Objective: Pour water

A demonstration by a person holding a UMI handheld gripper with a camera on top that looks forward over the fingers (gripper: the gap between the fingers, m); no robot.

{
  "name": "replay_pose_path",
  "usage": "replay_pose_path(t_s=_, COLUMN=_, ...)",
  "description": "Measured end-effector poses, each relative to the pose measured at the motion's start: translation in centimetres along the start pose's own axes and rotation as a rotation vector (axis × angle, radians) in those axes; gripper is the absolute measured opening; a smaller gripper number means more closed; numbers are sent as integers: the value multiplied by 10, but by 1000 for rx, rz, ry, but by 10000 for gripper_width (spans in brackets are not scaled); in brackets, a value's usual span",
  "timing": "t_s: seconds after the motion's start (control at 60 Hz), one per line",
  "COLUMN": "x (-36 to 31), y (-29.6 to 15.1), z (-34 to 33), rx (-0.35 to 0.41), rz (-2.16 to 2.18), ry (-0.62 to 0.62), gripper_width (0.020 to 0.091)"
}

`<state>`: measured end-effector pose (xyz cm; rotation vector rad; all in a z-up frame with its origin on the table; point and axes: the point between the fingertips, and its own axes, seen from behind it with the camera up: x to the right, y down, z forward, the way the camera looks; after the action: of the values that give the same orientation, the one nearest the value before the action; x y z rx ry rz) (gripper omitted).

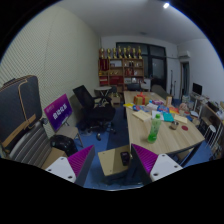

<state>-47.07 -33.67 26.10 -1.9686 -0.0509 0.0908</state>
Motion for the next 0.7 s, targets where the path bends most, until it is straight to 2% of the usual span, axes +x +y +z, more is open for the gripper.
replay_pose_path(t_s=0.1, x=-1, y=-9, z=6, rx=41, rz=-28, ry=-13, gripper_width=793)
replay_pose_path(t_s=0.283, x=36, y=-2, z=18, rx=52, rz=-33, ry=-4, gripper_width=785)
replay_pose_path(t_s=0.35, x=52, y=-3, z=29, rx=83, rz=-34, ry=-7, gripper_width=789)
replay_pose_path(t_s=0.467, x=115, y=8, z=67, rx=139, rz=-65, ry=48, gripper_width=786)
replay_pose_path(t_s=0.7, x=220, y=23, z=177, rx=169, rz=-12, ry=114, gripper_width=785)
